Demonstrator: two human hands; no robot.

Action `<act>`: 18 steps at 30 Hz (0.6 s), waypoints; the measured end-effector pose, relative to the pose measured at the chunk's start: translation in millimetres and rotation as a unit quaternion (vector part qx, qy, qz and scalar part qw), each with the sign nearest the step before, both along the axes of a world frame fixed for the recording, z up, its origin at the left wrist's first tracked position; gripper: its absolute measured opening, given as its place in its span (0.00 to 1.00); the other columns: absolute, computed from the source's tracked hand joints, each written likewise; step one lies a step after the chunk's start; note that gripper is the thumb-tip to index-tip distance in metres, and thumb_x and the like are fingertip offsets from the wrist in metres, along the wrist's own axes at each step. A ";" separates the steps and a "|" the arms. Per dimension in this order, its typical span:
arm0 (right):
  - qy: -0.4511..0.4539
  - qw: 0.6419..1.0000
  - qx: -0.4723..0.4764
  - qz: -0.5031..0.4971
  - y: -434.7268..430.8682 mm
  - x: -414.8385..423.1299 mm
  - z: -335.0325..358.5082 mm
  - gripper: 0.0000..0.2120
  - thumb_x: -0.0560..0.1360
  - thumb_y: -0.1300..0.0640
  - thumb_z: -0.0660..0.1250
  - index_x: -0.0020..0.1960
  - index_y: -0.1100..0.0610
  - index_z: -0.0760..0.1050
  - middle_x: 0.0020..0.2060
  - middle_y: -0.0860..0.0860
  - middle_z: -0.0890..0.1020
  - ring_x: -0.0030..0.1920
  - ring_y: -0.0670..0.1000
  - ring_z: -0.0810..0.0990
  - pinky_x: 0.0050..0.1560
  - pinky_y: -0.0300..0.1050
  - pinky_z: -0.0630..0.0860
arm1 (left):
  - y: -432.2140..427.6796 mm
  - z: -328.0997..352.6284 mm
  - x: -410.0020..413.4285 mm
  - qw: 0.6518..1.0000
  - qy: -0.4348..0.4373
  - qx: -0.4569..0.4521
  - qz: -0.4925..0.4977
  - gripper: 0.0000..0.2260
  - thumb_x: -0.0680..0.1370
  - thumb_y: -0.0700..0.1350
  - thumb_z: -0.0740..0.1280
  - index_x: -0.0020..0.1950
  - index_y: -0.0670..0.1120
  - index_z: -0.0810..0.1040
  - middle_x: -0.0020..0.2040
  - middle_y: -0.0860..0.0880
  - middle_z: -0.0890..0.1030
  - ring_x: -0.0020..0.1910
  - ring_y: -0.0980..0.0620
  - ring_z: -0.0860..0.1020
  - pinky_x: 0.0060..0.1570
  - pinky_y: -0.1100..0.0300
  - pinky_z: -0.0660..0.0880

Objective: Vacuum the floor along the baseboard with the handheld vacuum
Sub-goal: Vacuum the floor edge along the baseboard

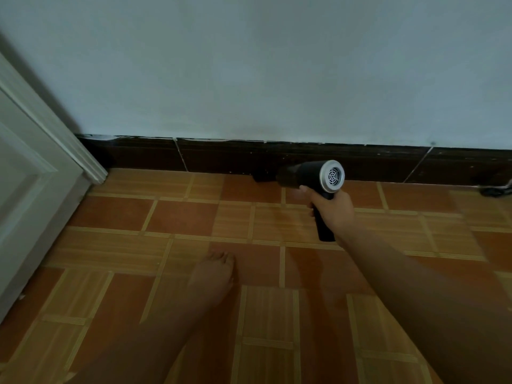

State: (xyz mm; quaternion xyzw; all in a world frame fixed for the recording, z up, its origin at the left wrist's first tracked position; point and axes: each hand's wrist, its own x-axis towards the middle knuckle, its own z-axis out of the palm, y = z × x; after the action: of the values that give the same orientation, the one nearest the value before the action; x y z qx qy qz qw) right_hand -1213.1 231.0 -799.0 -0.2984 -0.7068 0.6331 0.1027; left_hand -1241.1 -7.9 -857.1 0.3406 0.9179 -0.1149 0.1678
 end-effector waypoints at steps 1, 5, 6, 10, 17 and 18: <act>-0.001 1.000 -0.001 0.000 2.5 2.0 0.0 0.15 0.72 0.55 0.71 0.55 0.59 0.73 0.37 0.54 0.79 0.35 0.48 0.77 0.36 0.39 0.74 | 2.0 0.3 0.4 1.000 0.000 -0.006 0.004 0.24 0.81 0.48 0.56 0.75 0.42 0.55 0.74 0.45 0.62 0.74 0.49 0.58 0.71 0.58 0.52; -0.007 1.000 0.006 -0.015 13.5 9.7 0.1 0.15 0.72 0.54 0.71 0.55 0.58 0.73 0.37 0.54 0.79 0.35 0.49 0.78 0.38 0.40 0.75 | 11.8 -2.5 1.3 0.999 0.004 -0.051 0.008 0.24 0.80 0.48 0.56 0.73 0.39 0.58 0.71 0.43 0.67 0.70 0.47 0.64 0.72 0.55 0.55; -0.008 1.000 0.008 -0.019 16.4 11.8 0.3 0.16 0.72 0.54 0.71 0.55 0.58 0.73 0.37 0.54 0.79 0.36 0.49 0.78 0.39 0.40 0.75 | 13.9 -4.1 1.7 0.998 0.009 -0.062 0.009 0.24 0.80 0.49 0.57 0.73 0.39 0.59 0.70 0.43 0.68 0.70 0.47 0.65 0.72 0.54 0.56; -0.009 1.000 0.014 -0.025 27.9 20.6 1.9 0.16 0.72 0.54 0.71 0.56 0.58 0.73 0.38 0.55 0.79 0.37 0.50 0.78 0.40 0.42 0.76 | 22.0 -10.0 3.3 0.996 0.011 -0.088 0.021 0.25 0.80 0.47 0.56 0.73 0.36 0.57 0.70 0.41 0.68 0.69 0.45 0.66 0.71 0.52 0.59; 0.015 0.998 0.034 -0.040 40.3 35.2 9.8 0.12 0.72 0.55 0.72 0.50 0.52 0.70 0.37 0.54 0.79 0.36 0.50 0.78 0.41 0.44 0.77 | 24.0 -11.8 5.8 0.996 0.006 -0.071 0.052 0.25 0.80 0.47 0.57 0.74 0.38 0.56 0.70 0.43 0.68 0.69 0.47 0.67 0.69 0.54 0.62; 0.023 0.998 0.033 -0.044 40.8 36.3 10.5 0.11 0.72 0.56 0.72 0.48 0.49 0.69 0.37 0.54 0.79 0.37 0.51 0.78 0.43 0.47 0.78 | 24.0 -11.3 6.8 0.996 0.009 -0.068 0.055 0.25 0.80 0.48 0.57 0.74 0.39 0.57 0.70 0.44 0.69 0.68 0.48 0.67 0.68 0.54 0.63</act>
State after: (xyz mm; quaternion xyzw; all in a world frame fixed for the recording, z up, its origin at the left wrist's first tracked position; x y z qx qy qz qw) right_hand -1176.8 271.8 -788.5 -0.3108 -0.7108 0.6112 0.1567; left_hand -1234.3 16.2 -868.4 0.2768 0.9267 -0.1706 0.1883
